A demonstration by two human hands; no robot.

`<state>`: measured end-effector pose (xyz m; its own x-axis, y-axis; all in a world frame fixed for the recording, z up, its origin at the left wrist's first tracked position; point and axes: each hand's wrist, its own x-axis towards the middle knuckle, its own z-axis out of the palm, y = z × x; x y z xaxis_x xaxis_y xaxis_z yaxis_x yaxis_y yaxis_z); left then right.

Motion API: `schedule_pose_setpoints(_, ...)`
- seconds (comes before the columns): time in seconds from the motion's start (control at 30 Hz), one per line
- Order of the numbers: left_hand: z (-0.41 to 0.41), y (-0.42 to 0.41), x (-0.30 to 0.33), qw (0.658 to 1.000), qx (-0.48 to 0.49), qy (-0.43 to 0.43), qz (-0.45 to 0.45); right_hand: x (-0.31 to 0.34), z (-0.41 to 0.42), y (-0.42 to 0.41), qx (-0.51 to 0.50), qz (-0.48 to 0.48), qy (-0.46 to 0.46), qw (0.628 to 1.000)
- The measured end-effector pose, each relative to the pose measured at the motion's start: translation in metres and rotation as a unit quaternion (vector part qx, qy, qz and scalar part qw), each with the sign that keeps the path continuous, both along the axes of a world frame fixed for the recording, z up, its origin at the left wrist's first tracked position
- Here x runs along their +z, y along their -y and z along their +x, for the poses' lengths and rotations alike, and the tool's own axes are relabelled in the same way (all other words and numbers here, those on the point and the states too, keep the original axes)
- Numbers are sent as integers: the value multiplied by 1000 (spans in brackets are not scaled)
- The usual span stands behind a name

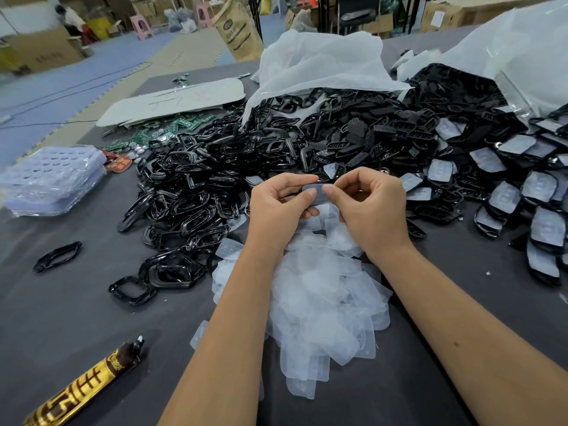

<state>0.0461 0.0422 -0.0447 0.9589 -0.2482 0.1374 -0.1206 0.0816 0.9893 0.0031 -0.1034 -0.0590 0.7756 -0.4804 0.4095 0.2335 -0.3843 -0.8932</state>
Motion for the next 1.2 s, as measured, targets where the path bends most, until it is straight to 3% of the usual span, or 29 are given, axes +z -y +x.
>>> schedule_pose_setpoints(0.47,0,-1,0,1000,-11,-16,3,0,0,0,-7,-31,0,999)
schedule_pose_setpoints(1.2,4,-2,-3,1000,-30,-6,-8,-1,1,2,-22,9,-15,1000)
